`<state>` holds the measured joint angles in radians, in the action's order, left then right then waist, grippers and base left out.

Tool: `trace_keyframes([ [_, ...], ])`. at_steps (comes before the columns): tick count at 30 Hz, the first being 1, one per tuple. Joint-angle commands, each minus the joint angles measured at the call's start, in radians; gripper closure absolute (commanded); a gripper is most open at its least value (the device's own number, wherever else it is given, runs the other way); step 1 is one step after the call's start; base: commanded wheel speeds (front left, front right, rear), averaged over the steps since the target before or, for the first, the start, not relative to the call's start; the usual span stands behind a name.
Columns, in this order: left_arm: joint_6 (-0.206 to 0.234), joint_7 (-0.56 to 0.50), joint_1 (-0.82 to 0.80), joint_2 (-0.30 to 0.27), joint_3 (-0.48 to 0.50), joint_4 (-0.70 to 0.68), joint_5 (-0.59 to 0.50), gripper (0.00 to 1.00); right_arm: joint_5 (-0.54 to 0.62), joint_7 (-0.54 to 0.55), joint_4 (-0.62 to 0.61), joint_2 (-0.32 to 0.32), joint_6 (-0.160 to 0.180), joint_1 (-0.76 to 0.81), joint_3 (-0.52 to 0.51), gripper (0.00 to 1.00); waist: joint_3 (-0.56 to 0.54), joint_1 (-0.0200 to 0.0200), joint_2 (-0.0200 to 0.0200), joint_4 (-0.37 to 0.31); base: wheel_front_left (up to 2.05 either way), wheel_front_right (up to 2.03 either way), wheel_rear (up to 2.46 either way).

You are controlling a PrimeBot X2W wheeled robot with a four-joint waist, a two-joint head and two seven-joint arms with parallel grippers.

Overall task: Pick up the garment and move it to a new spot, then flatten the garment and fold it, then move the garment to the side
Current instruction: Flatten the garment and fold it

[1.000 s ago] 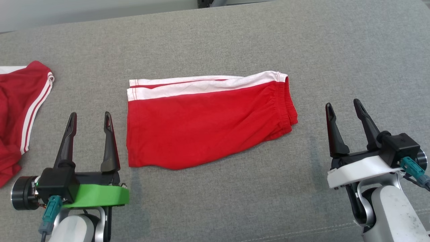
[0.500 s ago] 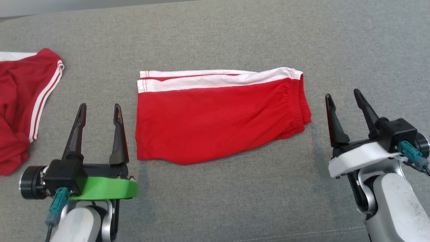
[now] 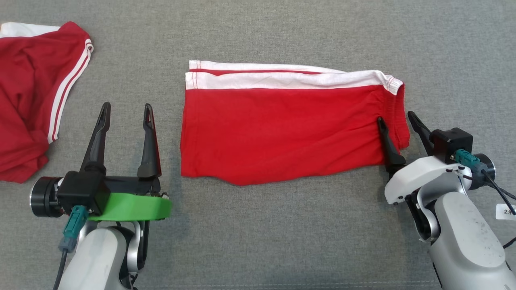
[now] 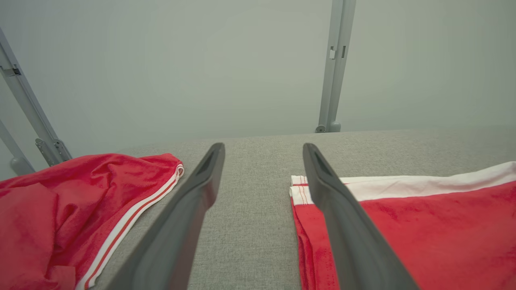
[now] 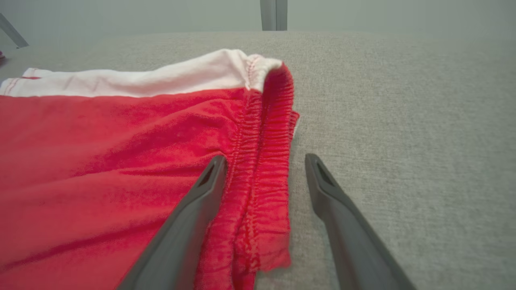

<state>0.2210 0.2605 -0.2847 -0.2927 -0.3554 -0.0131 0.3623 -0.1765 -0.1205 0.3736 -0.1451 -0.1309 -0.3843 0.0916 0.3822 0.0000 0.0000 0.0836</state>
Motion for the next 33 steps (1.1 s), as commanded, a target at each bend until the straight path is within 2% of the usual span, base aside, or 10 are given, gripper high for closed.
trace_keyframes([
  [1, -0.003, 0.005, -0.018, 0.004, 0.008, 0.005, -0.009, 0.0, -0.013, -0.009, 0.028, -0.003, 0.0, -0.014, -0.011, 0.0, 0.011, 0.0, 0.0, 0.007, 0.0, 0.0, 0.0],
  [6, -0.011, 0.005, -0.021, 0.011, 0.016, 0.012, -0.015, 0.0, -0.08, 0.031, 0.092, -0.003, 0.0, -0.023, 0.018, 0.0, 0.013, 0.0, 0.0, -0.006, 0.0, 0.0, 0.0],
  [8, -0.015, 0.005, -0.022, 0.013, 0.018, 0.013, -0.019, 0.0, -0.11, 0.042, 0.098, -0.01, 0.0, -0.034, 0.047, 0.53, 0.015, 0.0, 0.0, -0.012, 0.0, 0.0, 0.0],
  [9, -0.016, 0.005, -0.022, 0.014, 0.019, 0.013, -0.02, 0.0, -0.129, 0.046, 0.1, -0.011, 0.0, -0.039, 0.06, 0.65, 0.015, 0.0, 0.0, -0.014, 0.0, 0.0, 0.0],
  [10, -0.016, 0.005, -0.022, 0.014, 0.019, 0.013, -0.02, 0.0, -0.129, 0.046, 0.1, -0.011, 0.0, -0.039, 0.06, 0.65, 0.015, 0.0, 0.0, -0.014, 0.0, 0.0, 0.0],
  [11, -0.017, 0.005, -0.022, 0.015, 0.02, 0.013, -0.022, 0.0, -0.152, 0.05, 0.099, -0.013, 0.001, -0.043, 0.075, 0.8, 0.016, 0.0, 0.0, -0.017, 0.0, 0.0, 0.0],
  [13, -0.02, 0.005, -0.021, 0.015, 0.021, 0.013, -0.027, 0.0, -0.18, 0.049, 0.092, -0.024, 0.001, -0.054, 0.101, 1.0, 0.016, 0.0, 0.0, -0.023, 0.0, 0.0, 0.0],
  [17, -0.025, 0.006, -0.014, 0.015, 0.024, 0.015, -0.028, 0.0, -0.224, 0.042, 0.074, -0.048, 0.001, -0.057, 0.133, 1.0, 0.012, 0.0, 0.0, -0.037, 0.0, 0.0, 0.0],
  [26, -0.016, 0.005, 0.006, 0.005, 0.041, 0.011, -0.029, 0.0, -0.306, 0.039, 0.0, -0.124, 0.001, 0.02, 0.057, 1.0, -0.007, 0.0, 0.0, -0.068, 0.0, 0.0, 0.0],
  [33, -0.013, -0.001, 0.009, -0.002, 0.035, 0.007, -0.029, 0.0, -0.47, 0.125, -0.195, -0.119, 0.0, 0.028, 0.132, 1.0, -0.016, 0.0, 0.0, -0.082, 0.0, 0.0, 0.0],
])
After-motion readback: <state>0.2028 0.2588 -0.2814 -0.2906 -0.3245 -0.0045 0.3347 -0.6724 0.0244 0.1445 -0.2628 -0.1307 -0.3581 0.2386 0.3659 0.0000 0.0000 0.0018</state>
